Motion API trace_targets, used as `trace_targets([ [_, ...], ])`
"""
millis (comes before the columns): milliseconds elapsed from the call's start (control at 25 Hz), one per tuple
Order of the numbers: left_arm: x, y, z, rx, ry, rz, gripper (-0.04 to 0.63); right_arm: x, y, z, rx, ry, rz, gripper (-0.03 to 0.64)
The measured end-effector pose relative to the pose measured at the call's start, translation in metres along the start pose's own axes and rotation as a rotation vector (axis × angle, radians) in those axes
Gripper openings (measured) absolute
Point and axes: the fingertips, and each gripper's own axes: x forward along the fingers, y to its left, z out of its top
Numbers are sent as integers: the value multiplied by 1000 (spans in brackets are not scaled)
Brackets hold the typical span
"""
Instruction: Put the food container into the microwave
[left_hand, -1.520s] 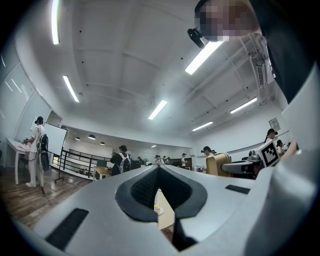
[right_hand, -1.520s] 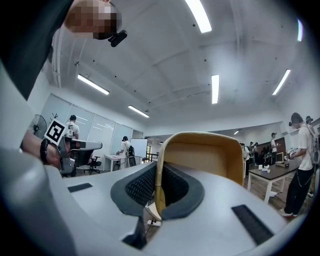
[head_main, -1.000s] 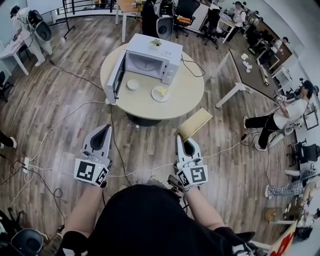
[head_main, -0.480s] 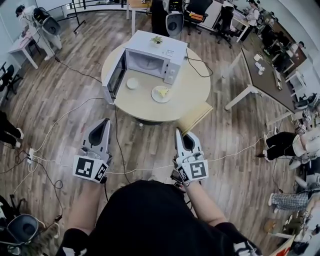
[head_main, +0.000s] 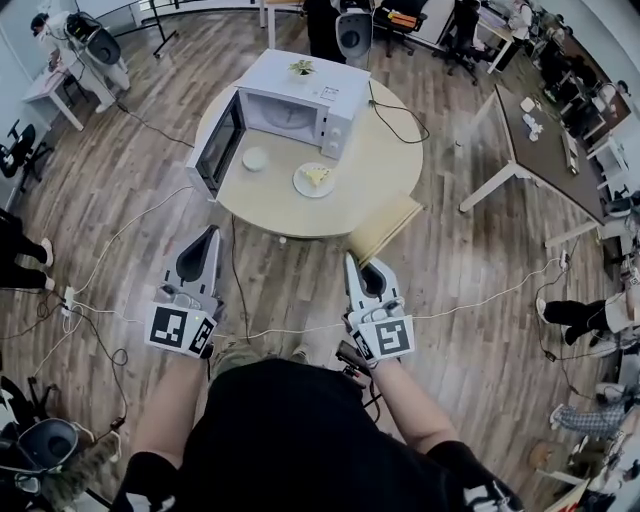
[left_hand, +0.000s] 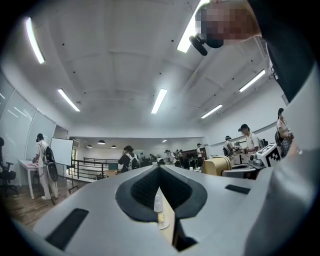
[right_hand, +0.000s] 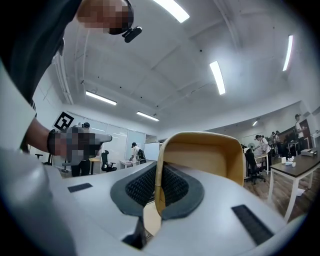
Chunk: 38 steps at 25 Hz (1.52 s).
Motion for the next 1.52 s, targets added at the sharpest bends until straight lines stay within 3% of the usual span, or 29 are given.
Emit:
trace_targets([
  [280, 30, -10, -2, 35, 2, -27, 18, 14, -23, 2, 5, -27, -22, 28],
  [720, 86, 12, -12, -10, -39, -98, 18, 46, -39, 7, -44, -24, -67, 28],
  [1520, 180, 140, -40, -33, -56, -104, 18, 198, -51, -8, -83, 34, -100, 28],
])
